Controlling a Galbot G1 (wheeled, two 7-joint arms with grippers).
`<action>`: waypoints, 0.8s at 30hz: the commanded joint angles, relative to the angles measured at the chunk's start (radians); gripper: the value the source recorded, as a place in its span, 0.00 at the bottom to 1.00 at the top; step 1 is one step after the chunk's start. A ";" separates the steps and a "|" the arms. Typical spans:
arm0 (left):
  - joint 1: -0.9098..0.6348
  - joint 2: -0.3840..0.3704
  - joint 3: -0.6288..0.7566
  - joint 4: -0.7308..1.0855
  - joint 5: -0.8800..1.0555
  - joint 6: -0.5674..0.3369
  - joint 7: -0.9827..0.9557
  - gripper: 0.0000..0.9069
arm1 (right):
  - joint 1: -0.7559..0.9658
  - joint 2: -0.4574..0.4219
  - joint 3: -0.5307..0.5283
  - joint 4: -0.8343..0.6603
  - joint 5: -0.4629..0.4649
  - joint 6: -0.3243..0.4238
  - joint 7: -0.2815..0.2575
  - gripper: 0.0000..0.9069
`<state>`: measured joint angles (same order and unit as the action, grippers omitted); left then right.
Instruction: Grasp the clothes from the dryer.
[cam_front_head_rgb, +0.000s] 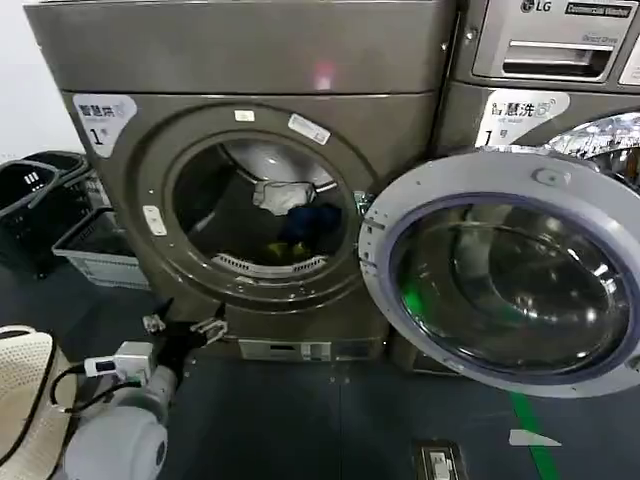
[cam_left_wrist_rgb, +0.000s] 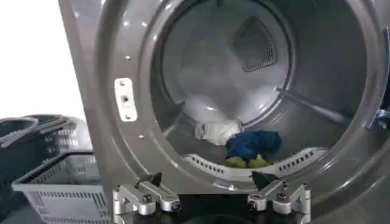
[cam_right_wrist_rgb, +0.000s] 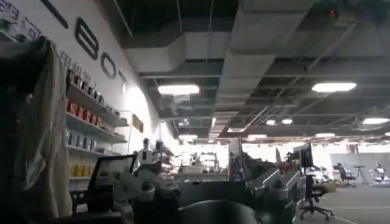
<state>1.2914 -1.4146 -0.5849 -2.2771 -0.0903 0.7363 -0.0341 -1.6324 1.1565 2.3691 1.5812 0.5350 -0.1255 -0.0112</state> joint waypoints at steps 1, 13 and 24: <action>0.002 -0.001 0.000 0.006 -0.002 0.049 -0.003 1.00 | 0.003 0.007 -0.001 -0.002 -0.001 0.001 0.001 1.00; 0.001 -0.016 0.002 0.013 0.001 0.049 0.003 1.00 | -0.004 0.012 0.011 -0.008 -0.001 0.004 0.000 1.00; 0.004 -0.021 0.006 0.018 0.002 0.049 0.002 1.00 | -0.007 0.014 0.018 -0.018 -0.003 0.009 -0.001 1.00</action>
<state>1.2946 -1.4350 -0.5801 -2.2604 -0.0884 0.7363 -0.0317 -1.6392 1.1705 2.3861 1.5647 0.5325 -0.1168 -0.0116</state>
